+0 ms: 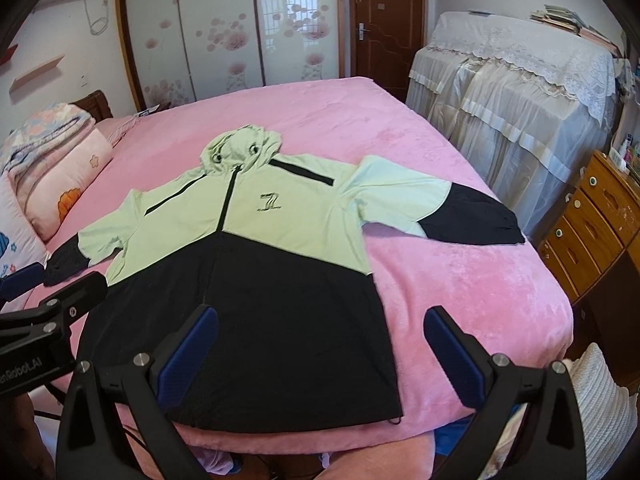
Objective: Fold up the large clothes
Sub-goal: 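Reach the right tool to the black sleeve cuff and grasp it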
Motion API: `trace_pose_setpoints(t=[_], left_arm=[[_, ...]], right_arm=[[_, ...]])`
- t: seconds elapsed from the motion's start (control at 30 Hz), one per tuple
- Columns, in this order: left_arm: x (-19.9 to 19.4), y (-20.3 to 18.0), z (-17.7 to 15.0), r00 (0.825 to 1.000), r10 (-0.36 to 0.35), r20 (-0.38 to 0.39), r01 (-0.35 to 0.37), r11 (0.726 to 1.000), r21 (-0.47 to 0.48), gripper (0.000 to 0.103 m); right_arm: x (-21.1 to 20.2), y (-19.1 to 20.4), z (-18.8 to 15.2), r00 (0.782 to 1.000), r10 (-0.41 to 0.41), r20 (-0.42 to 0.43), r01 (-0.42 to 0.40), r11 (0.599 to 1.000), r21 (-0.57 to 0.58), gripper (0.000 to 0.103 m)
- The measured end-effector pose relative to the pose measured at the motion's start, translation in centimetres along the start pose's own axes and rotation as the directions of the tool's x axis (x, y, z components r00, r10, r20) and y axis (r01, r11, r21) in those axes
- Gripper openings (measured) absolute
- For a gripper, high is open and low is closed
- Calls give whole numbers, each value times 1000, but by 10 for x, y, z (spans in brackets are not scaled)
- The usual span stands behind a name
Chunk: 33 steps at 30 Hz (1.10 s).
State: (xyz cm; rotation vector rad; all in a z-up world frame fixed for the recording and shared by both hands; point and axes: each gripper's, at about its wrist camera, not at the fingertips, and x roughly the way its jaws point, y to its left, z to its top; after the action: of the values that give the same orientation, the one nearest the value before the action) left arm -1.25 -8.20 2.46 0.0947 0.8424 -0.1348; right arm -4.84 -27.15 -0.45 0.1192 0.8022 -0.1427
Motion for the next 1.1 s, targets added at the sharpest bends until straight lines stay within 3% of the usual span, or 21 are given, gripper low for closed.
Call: trace_pose_setpoints(t=[0.4, 0.57, 0.73, 0.9, 1.0, 1.1], left_arm=[[-2, -76, 54, 990, -41, 137, 22, 991, 135, 100], [9, -107, 80, 987, -117, 112, 97, 981, 169, 100], [28, -133, 96, 987, -122, 106, 99, 975, 197, 100], [66, -157, 105, 989, -129, 68, 111, 968, 224, 100], [90, -167, 107, 992, -118, 44, 105, 967, 232, 100], [120, -176, 110, 990, -143, -12, 142, 965, 222, 100]], right_arm=[[-7, -67, 52, 993, -77, 94, 74, 996, 41, 103], [-13, -100, 82, 978, -135, 158, 127, 990, 61, 103], [-9, -137, 111, 951, -212, 226, 196, 976, 94, 103], [18, -169, 127, 946, -249, 208, 224, 965, 136, 103], [44, -191, 133, 949, -260, 180, 233, 959, 160, 103], [73, -217, 137, 958, -254, 132, 226, 954, 198, 103]])
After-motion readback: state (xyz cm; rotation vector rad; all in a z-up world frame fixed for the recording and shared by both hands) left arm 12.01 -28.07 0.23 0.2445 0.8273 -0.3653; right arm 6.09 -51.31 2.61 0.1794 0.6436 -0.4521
